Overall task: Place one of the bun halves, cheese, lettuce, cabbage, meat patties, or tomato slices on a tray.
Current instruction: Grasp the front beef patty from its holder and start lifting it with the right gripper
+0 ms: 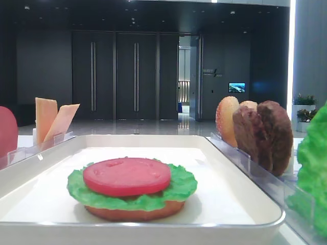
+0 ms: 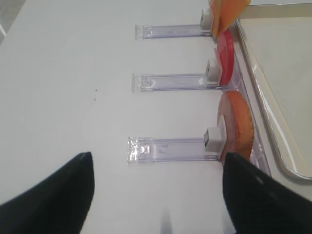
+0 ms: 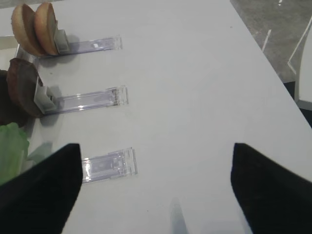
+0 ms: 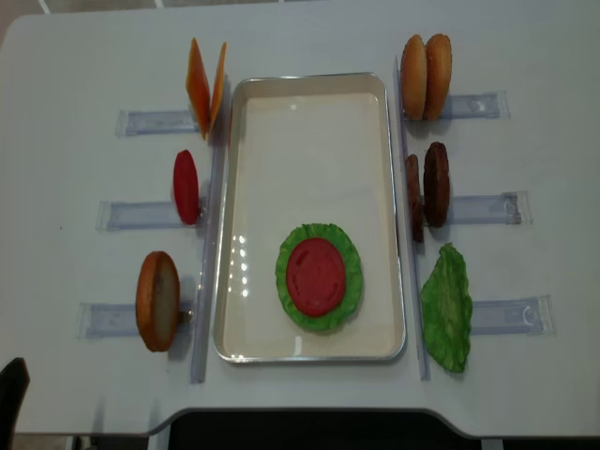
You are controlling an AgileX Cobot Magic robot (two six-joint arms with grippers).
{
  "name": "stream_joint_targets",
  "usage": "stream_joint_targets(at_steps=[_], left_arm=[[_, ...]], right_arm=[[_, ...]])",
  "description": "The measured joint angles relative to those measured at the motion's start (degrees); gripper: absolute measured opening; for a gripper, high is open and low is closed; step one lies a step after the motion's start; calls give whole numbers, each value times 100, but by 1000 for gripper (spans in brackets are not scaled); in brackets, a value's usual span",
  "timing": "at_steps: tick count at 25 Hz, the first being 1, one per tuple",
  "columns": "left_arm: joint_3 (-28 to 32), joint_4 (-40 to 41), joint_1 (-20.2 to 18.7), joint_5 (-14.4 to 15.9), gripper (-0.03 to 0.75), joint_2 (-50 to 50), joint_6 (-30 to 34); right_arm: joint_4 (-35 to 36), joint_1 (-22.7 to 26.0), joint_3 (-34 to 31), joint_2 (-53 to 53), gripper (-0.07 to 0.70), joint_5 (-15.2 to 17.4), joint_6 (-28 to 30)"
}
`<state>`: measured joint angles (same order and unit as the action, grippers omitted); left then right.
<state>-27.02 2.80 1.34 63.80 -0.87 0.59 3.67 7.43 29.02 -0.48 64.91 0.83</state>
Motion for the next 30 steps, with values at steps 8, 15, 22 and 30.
stream_joint_targets(at_steps=[8,15,22,30], left_arm=[[0,0,0,0,629,0,0],[0,0,0,0,629,0,0],[0,0,0,0,629,0,0],[0,0,0,0,629,0,0]], right_arm=[[0,0,0,0,587,0,0],[21,0,0,0,587,0,0],[162,0,0,403,587,0,0],[430,0,352,2306,587,265,259]])
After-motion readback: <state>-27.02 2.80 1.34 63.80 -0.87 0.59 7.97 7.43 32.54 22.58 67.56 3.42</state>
